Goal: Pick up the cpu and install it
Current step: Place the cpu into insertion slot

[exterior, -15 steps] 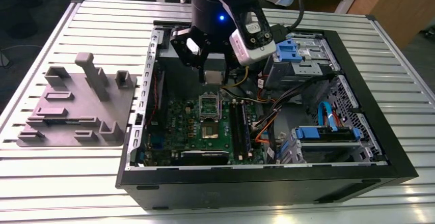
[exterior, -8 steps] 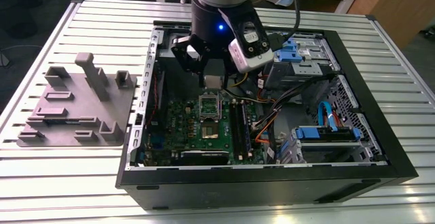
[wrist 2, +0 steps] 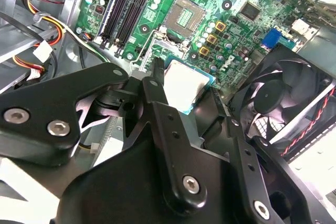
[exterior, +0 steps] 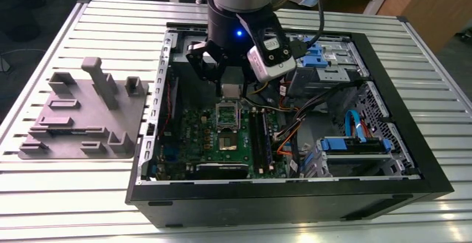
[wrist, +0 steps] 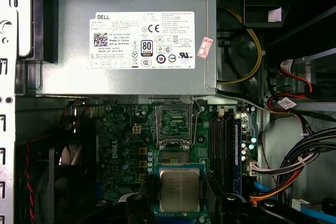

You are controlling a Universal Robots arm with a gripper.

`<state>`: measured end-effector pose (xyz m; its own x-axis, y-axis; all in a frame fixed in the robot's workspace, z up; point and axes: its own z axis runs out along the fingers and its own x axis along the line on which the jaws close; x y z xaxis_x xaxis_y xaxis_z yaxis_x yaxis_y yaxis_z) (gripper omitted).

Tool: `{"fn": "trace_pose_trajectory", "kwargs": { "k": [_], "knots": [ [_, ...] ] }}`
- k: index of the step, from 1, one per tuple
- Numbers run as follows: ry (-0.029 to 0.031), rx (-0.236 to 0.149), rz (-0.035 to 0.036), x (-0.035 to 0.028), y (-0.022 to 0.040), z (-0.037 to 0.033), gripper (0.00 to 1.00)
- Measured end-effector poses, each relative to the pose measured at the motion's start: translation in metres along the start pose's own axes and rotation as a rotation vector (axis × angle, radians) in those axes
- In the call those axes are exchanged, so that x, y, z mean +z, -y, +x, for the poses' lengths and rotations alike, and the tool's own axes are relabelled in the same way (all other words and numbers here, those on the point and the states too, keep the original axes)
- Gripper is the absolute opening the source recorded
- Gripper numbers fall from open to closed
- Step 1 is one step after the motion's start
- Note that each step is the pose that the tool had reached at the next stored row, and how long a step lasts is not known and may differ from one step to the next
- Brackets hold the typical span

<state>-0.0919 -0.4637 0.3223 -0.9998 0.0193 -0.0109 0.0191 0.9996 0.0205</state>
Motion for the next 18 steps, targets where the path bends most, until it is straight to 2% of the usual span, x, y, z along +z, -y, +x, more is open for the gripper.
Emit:
{"fn": "trace_pose_trajectory", "kwargs": {
  "k": [9,15,18],
  "knots": [
    [0.0001,0.000,-0.0001,0.0004,0.0000,0.0000,0.47],
    [-0.0004,0.000,-0.0001,0.0101,0.0004,0.0001,0.47],
    [-0.0003,0.000,0.0008,0.0139,0.0053,0.0000,0.47]
  ]
}}
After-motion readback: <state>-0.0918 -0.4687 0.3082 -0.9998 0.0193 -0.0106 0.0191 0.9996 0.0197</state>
